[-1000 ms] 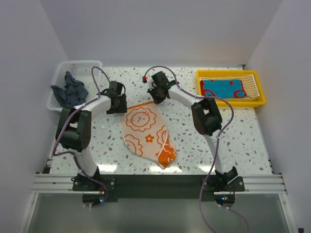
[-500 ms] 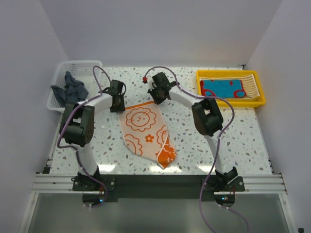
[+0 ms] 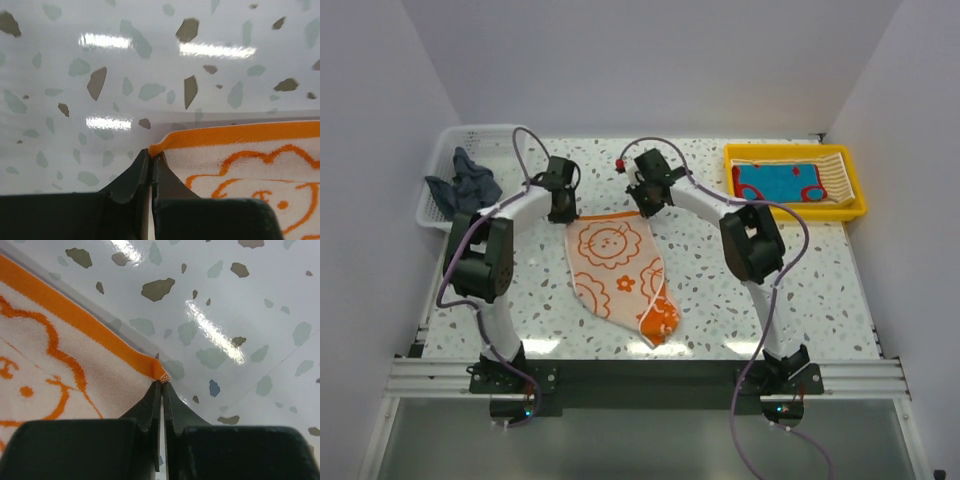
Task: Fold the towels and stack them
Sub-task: Flatten out the crumpled towel
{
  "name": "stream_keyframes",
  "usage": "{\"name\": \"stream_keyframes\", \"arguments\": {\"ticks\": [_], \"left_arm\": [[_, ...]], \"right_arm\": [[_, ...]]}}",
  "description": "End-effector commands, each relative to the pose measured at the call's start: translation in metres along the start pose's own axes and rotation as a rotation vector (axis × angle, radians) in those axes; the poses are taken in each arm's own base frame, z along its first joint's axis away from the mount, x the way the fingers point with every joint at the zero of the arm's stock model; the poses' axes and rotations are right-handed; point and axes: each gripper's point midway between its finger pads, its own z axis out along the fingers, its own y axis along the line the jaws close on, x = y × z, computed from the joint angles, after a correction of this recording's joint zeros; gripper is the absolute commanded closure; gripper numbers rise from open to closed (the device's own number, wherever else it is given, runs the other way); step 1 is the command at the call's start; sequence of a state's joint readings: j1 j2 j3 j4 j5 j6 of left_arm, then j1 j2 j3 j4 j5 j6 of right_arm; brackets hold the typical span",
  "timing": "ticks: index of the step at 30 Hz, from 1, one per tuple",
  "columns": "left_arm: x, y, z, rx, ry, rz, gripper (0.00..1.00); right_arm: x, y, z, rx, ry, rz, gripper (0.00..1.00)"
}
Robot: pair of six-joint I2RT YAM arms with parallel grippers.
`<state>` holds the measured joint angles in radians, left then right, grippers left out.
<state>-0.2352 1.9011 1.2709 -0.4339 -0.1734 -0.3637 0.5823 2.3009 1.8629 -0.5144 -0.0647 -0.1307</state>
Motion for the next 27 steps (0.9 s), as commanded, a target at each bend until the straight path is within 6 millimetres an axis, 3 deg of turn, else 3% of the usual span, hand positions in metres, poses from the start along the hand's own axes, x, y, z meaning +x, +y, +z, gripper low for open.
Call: {"name": "stream_keyframes", "arguments": {"ticks": [1,3,7,8,10,11,13,16,20,21,22,24,25,27], "left_arm": [[-0.088,-0.02,-0.076,0.081,-0.258,0.058,1.0],[-0.108,-0.033,-0.107,0.127,-0.332,0.093,1.0],[-0.148,-0.056,-0.173,0.21,-0.486,0.132,1.0],[-0.155,-0.06,-0.186,0.222,-0.514,0.138,1.0],[-0.171,-0.07,-0.227,0.258,-0.598,0.161,1.0],[-0.175,-0.073,-0.242,0.269,-0.628,0.169,1.0],[-0.186,-0.08,-0.287,0.288,-0.725,0.196,1.0],[-0.191,-0.083,-0.344,0.336,-0.837,0.205,1.0],[-0.185,-0.071,-0.414,0.408,-0.968,0.201,1.0],[-0.183,-0.069,-0.426,0.424,-0.991,0.208,1.0],[-0.178,-0.072,-0.435,0.461,-1.008,0.23,1.0],[-0.167,-0.066,-0.463,0.502,-1.071,0.266,1.0],[-0.162,-0.069,-0.469,0.542,-1.09,0.292,1.0],[-0.151,-0.064,-0.497,0.589,-1.159,0.319,1.0]], "right_arm": [[-0.069,-0.015,-0.087,0.079,-0.186,0.029,1.0],[-0.084,-0.019,-0.108,0.095,-0.235,0.046,1.0],[-0.122,-0.029,-0.172,0.154,-0.375,0.055,1.0],[-0.133,-0.03,-0.198,0.168,-0.426,0.054,1.0],[-0.145,-0.034,-0.228,0.194,-0.485,0.056,1.0],[-0.154,-0.033,-0.257,0.204,-0.542,0.056,1.0],[-0.165,-0.033,-0.291,0.219,-0.611,0.048,1.0],[-0.172,-0.028,-0.349,0.221,-0.705,-0.003,1.0],[-0.163,-0.02,-0.421,0.234,-0.809,-0.059,1.0],[-0.163,-0.018,-0.42,0.226,-0.807,-0.07,1.0],[-0.157,-0.014,-0.438,0.222,-0.835,-0.076,1.0],[-0.15,-0.006,-0.452,0.192,-0.855,-0.103,1.0],[-0.142,-0.001,-0.468,0.187,-0.881,-0.109,1.0],[-0.134,0.007,-0.478,0.154,-0.892,-0.137,1.0]]}}
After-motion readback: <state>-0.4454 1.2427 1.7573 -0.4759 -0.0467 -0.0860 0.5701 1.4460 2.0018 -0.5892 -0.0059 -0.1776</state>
